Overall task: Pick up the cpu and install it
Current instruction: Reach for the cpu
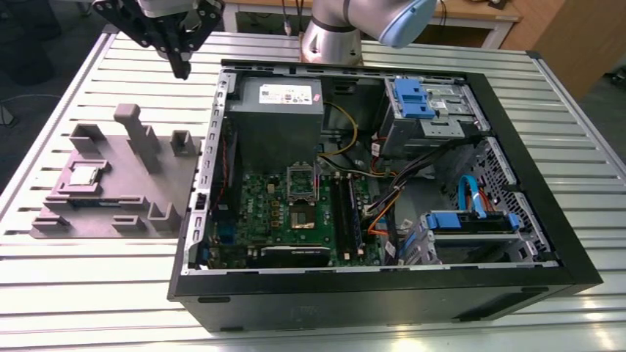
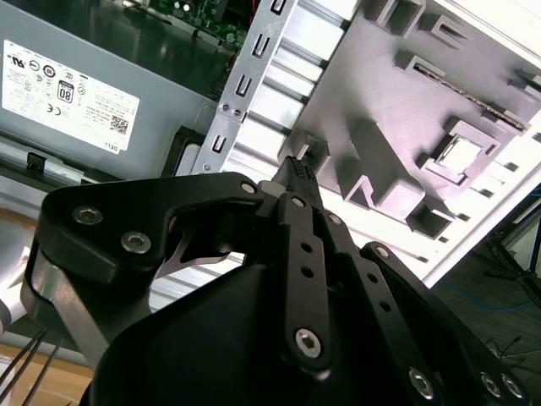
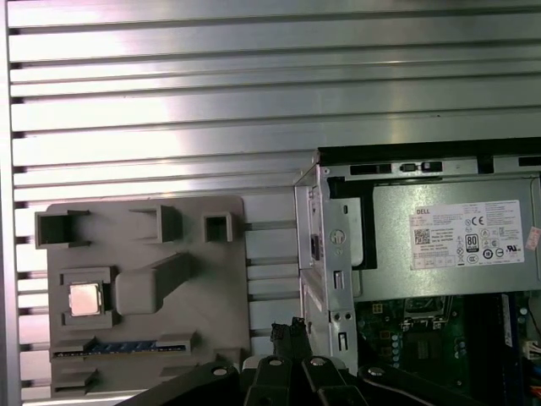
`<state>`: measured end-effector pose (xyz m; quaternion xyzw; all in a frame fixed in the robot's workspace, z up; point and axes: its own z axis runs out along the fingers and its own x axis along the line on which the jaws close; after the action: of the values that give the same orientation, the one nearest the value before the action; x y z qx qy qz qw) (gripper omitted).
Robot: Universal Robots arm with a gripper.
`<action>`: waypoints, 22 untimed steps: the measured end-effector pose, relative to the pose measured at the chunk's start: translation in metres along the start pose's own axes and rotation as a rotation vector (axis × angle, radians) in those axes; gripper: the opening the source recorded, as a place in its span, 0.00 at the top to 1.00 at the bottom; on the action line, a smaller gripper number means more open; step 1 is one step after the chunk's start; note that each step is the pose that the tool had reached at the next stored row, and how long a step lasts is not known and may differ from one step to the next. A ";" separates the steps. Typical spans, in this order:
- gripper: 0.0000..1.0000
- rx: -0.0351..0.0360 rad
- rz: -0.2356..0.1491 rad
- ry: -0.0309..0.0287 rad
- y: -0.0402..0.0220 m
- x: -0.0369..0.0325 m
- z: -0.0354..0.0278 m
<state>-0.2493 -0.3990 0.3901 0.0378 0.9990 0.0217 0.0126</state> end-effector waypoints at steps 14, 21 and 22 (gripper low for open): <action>0.90 0.0000 0.000 0.0000 -0.0003 0.0043 -0.0001; 0.90 0.0000 0.000 -0.0001 -0.0006 0.0080 -0.0002; 0.90 0.0000 0.000 0.0000 -0.0006 0.0086 -0.0002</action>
<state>-0.2579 -0.3989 0.3901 0.0379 0.9990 0.0217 0.0126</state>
